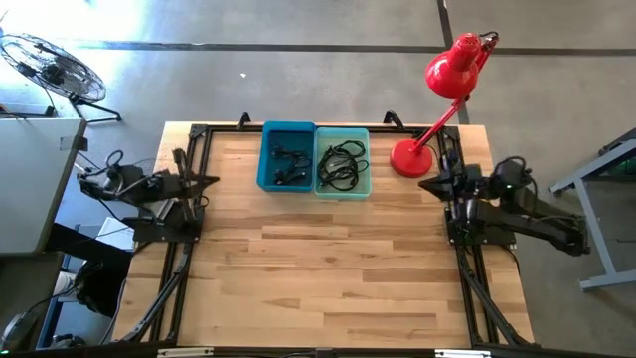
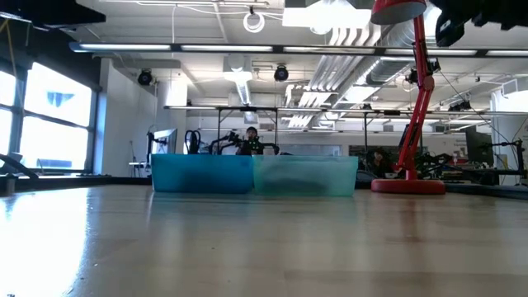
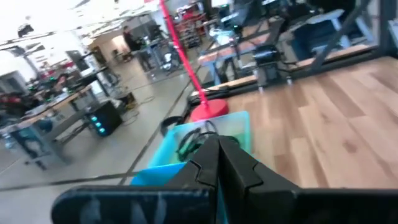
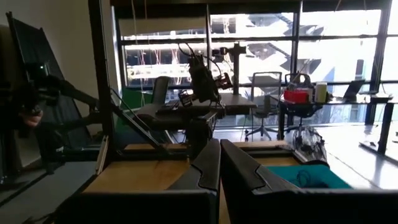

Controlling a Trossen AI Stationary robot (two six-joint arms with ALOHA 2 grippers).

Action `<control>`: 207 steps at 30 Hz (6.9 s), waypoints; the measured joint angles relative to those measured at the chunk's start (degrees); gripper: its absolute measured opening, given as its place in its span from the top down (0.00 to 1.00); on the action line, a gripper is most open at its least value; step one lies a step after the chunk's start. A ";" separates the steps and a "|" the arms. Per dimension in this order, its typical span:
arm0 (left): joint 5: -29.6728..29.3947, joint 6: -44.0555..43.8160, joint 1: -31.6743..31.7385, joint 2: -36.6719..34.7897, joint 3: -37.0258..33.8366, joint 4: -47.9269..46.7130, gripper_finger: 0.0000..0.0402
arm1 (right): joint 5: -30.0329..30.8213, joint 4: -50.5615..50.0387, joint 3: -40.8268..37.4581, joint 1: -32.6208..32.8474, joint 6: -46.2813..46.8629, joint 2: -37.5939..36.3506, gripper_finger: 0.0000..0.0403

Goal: Pick & Place USB Port
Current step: Return to Home Position

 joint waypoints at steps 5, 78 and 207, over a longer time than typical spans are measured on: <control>4.07 -1.37 0.00 0.15 -5.66 4.70 1.00 | -0.16 8.13 -6.65 0.00 4.76 0.02 1.00; 21.60 -7.37 0.02 2.79 -30.19 35.88 1.00 | 32.85 13.57 -20.85 22.37 12.11 1.16 1.00; 8.35 -3.91 12.01 0.14 -29.67 35.99 1.00 | 38.62 11.83 -20.89 22.88 7.24 1.16 1.00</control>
